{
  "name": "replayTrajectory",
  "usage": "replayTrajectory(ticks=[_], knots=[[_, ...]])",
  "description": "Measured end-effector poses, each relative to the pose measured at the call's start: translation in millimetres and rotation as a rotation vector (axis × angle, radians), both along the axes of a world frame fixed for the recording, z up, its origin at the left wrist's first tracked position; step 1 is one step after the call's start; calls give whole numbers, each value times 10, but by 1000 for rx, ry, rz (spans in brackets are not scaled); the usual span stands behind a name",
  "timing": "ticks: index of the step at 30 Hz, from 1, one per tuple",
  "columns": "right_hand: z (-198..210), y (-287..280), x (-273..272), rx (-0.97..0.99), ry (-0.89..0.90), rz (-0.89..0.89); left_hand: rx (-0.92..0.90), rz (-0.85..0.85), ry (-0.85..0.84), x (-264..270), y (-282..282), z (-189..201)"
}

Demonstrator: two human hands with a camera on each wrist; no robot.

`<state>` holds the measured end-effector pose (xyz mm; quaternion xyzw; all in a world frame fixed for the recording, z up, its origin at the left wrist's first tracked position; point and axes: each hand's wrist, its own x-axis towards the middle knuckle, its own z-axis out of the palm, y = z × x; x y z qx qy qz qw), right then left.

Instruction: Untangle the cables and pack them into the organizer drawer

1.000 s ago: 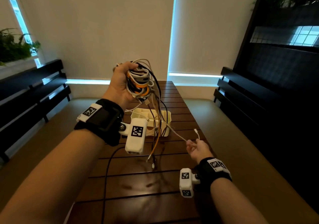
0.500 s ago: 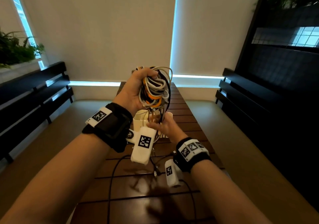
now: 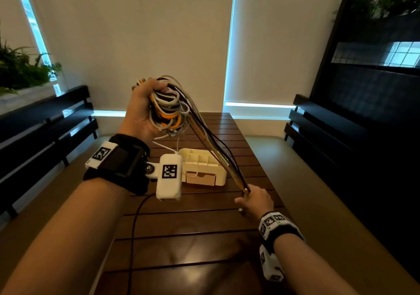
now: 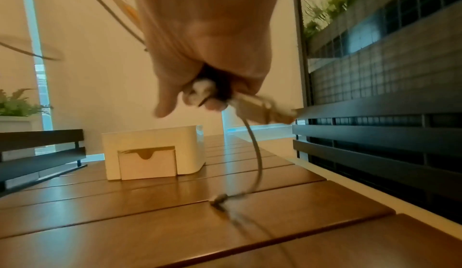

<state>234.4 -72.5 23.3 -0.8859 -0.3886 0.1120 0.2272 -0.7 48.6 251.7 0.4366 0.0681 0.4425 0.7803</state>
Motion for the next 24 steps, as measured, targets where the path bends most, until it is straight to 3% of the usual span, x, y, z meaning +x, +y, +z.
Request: replayTrajectory(ticks=[3, 6, 8, 11, 13, 16, 21, 24], knots=[[28, 0, 34, -161, 181, 172, -41, -32, 106, 67, -31, -58], [327, 35, 41, -276, 335, 380, -46, -95, 248, 165, -120, -146], [636, 71, 1, -52, 493, 450, -44, -131, 319, 217, -155, -189], [1068, 245, -145, 463, 749, 504, -20, -173, 374, 280, -190, -203], [1253, 411, -313, 650, 739, 582, -3, -200, 393, 311, -226, -196], [1321, 555, -643, 746, 637, 662, -21, -214, 375, 326, -265, -156], [878, 588, -736, 574, 684, 542, 11, -205, 305, 195, -186, -136], [594, 482, -468, 334, 524, 448, -17, -69, 230, 21, -72, -171]])
